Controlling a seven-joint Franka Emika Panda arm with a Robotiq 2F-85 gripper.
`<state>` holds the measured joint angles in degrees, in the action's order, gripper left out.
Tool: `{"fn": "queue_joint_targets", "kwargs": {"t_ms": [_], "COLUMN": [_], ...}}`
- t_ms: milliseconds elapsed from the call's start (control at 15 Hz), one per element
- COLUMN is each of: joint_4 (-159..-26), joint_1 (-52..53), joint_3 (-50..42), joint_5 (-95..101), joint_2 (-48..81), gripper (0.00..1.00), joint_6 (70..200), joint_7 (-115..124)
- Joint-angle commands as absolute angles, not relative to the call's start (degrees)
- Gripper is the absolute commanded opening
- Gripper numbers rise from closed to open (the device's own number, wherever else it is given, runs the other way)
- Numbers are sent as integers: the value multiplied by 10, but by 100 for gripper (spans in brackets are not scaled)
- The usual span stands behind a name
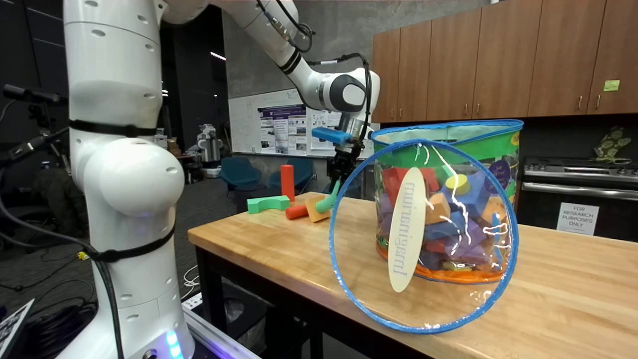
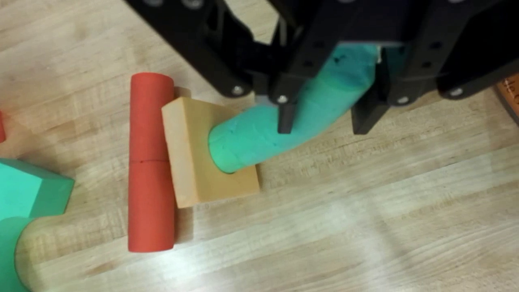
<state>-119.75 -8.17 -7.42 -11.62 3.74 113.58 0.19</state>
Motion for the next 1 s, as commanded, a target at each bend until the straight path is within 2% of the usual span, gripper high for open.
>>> {"fn": "queue_joint_targets", "kwargs": {"t_ms": [0,933], "joint_4": [-1224,-1238], "joint_1": [-80,-75], "joint_3": [-79,-79], "joint_5": [-62,25], "joint_2": [27,21], "gripper": [15,15], "joint_6": [1155,1155], "joint_7": [45,121]}}
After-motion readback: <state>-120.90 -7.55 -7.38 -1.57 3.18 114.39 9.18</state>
